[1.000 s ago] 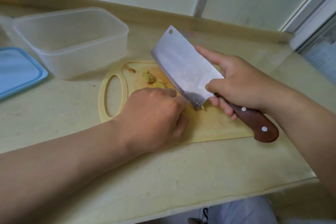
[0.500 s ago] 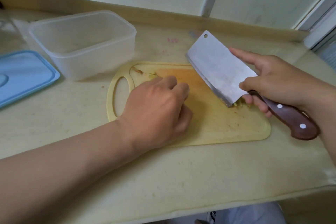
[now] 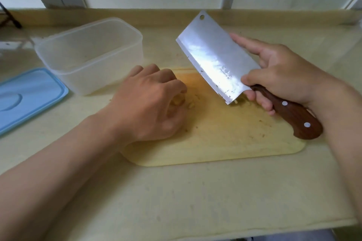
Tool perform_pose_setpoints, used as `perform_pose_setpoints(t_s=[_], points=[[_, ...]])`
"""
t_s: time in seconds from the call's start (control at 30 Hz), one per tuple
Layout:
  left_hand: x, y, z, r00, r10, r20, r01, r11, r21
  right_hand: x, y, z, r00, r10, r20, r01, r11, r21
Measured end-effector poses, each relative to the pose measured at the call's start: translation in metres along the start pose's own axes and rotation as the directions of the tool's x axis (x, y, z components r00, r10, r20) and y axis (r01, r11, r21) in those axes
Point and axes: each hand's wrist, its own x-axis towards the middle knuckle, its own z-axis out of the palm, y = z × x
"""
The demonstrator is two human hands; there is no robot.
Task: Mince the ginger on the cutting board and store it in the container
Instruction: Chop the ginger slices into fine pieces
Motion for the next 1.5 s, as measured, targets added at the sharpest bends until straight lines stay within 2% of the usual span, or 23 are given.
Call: perform_pose_setpoints(t_s=[0.1,0.27,0.5,0.7,0.77,0.83,0.93,1.0,1.13,1.33,1.5], points=[[0.0,0.002,0.001,1.0,0.006,0.005,-0.006,1.0,0.014,-0.002,0.002,0.0,1.0,0.003,-0.007,-0.003,1.0,-0.008],[0.0,-0.002,0.007,0.997,0.015,-0.082,-0.019,0.999,-0.048,-0.005,0.0,-0.001,1.0,-0.012,-0.015,0.011,0.999,-0.031],[0.0,0.002,0.008,0.952,-0.037,-0.303,-0.044,0.966,-0.256,-0.004,0.004,-0.003,0.999,-0.015,-0.039,0.013,0.999,-0.052],[0.002,0.017,0.01,0.937,-0.1,-0.335,-0.067,0.89,-0.451,-0.003,0.008,-0.007,0.998,0.009,-0.058,-0.014,0.996,-0.087],[0.003,0.03,0.011,0.94,-0.073,-0.334,-0.102,0.872,-0.479,-0.004,0.008,-0.009,0.998,0.005,-0.063,-0.011,0.996,-0.086],[0.004,0.043,0.012,0.949,0.021,-0.314,-0.163,0.887,-0.432,-0.005,0.01,-0.011,0.998,-0.003,-0.066,-0.002,0.996,-0.087],[0.006,0.052,0.015,0.96,0.194,-0.204,-0.259,0.891,-0.372,-0.006,0.012,-0.015,0.997,-0.013,-0.072,0.006,0.996,-0.092],[0.006,0.05,0.014,0.954,0.26,-0.15,-0.296,0.901,-0.316,-0.008,0.012,-0.017,0.997,-0.019,-0.075,0.012,0.995,-0.098],[-0.001,0.04,0.007,0.957,0.253,-0.145,-0.283,0.925,-0.253,-0.011,0.011,-0.019,0.996,-0.029,-0.08,0.02,0.994,-0.111],[0.0,0.045,0.012,0.963,0.237,-0.126,-0.263,0.926,-0.271,-0.014,0.008,-0.017,0.999,-0.008,-0.052,0.001,0.991,-0.137],[0.018,0.055,0.025,0.964,0.199,-0.176,-0.232,0.953,-0.194,-0.016,0.007,-0.014,0.998,0.003,-0.061,-0.018,0.971,-0.24]])
